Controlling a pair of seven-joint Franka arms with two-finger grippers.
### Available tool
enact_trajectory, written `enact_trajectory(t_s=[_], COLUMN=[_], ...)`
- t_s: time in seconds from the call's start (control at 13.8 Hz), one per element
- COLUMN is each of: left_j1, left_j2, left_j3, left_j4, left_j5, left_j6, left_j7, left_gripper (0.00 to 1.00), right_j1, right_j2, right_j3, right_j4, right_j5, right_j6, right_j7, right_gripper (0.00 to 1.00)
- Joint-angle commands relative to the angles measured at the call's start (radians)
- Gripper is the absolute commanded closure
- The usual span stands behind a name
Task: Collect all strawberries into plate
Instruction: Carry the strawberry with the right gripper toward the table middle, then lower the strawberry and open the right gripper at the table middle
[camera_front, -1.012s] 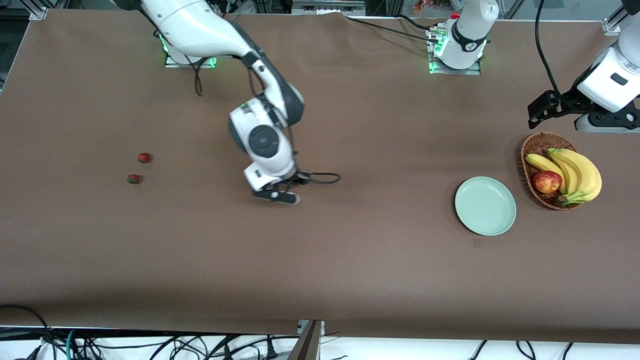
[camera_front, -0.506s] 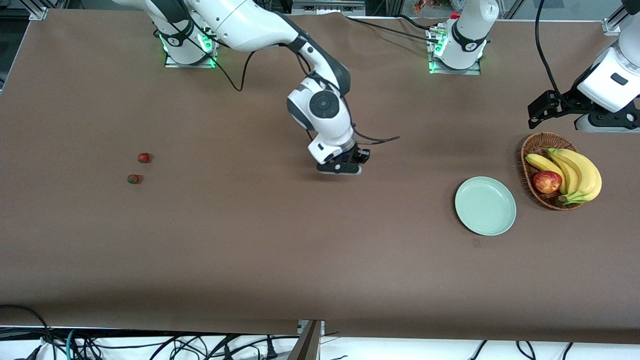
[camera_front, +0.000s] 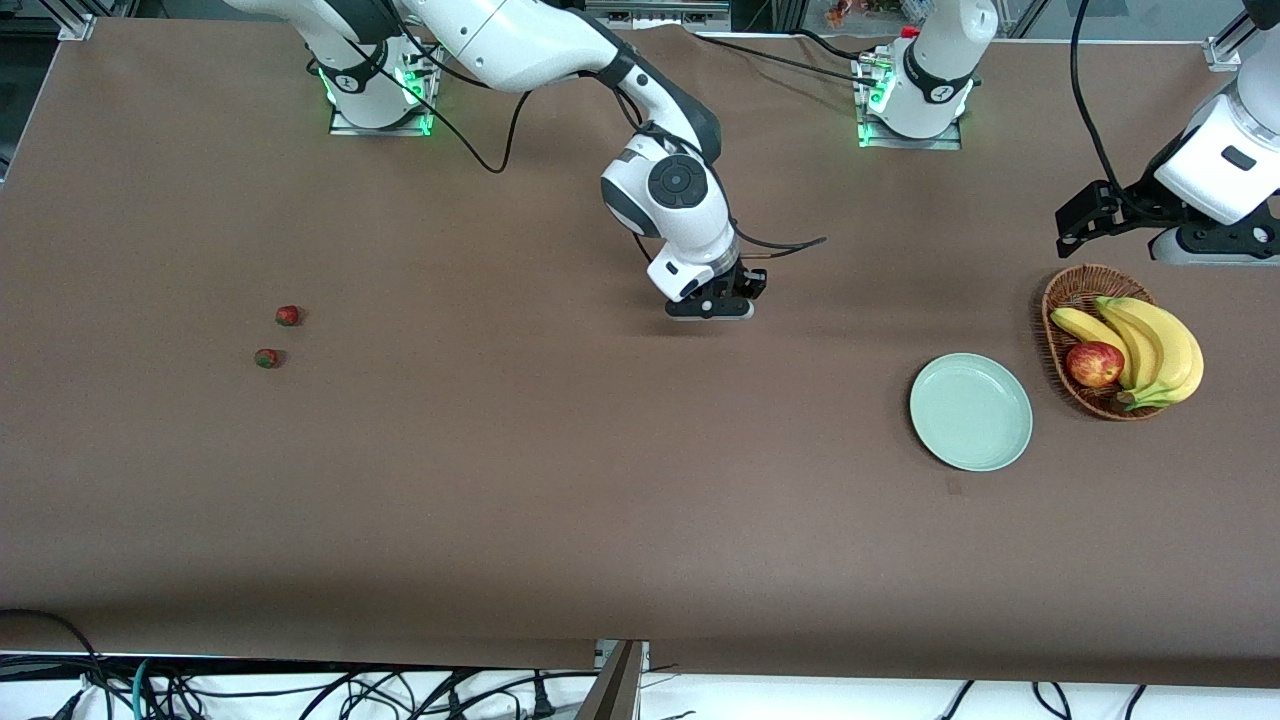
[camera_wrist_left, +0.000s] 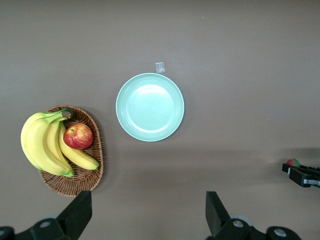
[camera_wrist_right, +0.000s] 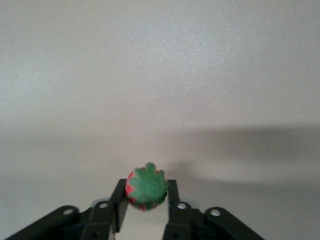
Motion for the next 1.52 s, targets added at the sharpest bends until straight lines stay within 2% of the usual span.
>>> enact_trajectory(t_s=[0.0,0.22,0.51,0.79,0.94,1.08,1.3,1.45], left_j1=[0.007,0.007,0.007,0.005,-0.007,-0.015,-0.056,-0.114], left_j2=[0.017,0.017,0.022,0.104,0.169,0.242,0.368,0.46], left_j3=[-0.001,-0.001,-0.001,-0.006,-0.01,-0.015,-0.035,-0.035], left_j4=[0.037,0.037,0.035,0.034,0.037,0.037,0.041,0.096], left_j5=[-0.02,-0.02,-0.027,-0.031,-0.056,-0.088,-0.137,-0.134], left_j6=[-0.026,-0.026,-0.033,-0.096,-0.084,-0.002,0.176,0.235], left_j7=[0.024,0.024,0.024,0.027,0.024,0.024,0.019,0.018], left_gripper=[0.0,0.0,0.0,0.0,0.0,0.0,0.0,0.0], right_j1=[-0.018,-0.119,-0.293,-0.468,-0.502,-0.502,-0.526,-0.567], right_j2=[-0.006,-0.068,-0.135,-0.173,-0.173,-0.173,-0.173,-0.173], right_j3=[-0.001,-0.001,-0.007,-0.017,-0.072,-0.14,-0.246,-0.28], right_j4=[0.045,0.048,0.047,0.045,0.042,0.019,-0.031,-0.053], right_j5=[0.016,0.01,0.005,-0.007,-0.076,-0.169,-0.167,-0.165], right_j6=[-0.03,-0.174,-0.434,-0.689,-0.79,-0.829,-0.823,-0.811], right_j7=[0.001,-0.027,-0.259,-0.387,-0.457,-0.609,-0.786,-0.899], right_gripper=[0.0,0.0,0.0,0.0,0.0,0.0,0.0,0.0])
